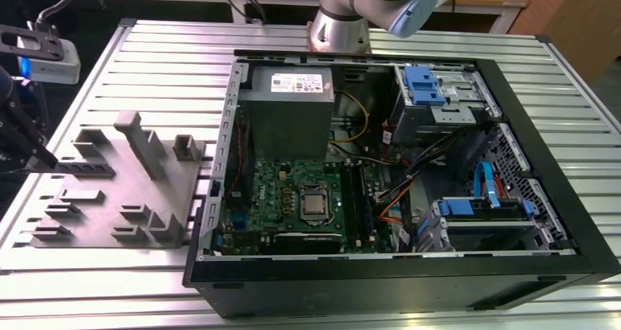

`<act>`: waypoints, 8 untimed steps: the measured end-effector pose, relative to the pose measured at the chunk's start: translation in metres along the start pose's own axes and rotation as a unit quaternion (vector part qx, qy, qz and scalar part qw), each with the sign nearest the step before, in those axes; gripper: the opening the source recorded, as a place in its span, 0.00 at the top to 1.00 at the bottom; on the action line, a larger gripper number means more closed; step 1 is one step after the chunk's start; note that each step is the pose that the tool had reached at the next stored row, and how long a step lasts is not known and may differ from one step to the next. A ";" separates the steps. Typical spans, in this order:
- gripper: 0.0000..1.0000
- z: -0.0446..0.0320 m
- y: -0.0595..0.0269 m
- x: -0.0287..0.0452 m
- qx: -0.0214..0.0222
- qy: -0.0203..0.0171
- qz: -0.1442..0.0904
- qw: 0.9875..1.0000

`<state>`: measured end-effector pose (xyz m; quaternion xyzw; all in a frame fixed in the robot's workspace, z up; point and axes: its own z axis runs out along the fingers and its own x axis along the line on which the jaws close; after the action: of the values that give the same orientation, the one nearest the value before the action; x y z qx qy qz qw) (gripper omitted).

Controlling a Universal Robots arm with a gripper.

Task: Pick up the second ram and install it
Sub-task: 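Pick up the second ram and move it above second insertion slot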

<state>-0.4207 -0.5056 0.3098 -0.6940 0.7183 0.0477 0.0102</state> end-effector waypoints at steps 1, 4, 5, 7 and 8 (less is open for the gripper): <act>0.92 -0.0018 0.0001 -0.0002 0.000 0.000 0.000 1.000; 0.92 -0.0076 0.0004 -0.0006 0.000 -0.001 0.000 1.000; 0.92 -0.0096 0.0005 -0.0008 0.000 -0.001 0.000 1.000; 0.92 -0.0132 0.0007 -0.0011 0.000 -0.003 0.000 1.000; 0.92 -0.0154 0.0008 -0.0013 0.000 -0.003 0.000 1.000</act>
<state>-0.4207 -0.5056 0.3253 -0.6940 0.7181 0.0499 0.0123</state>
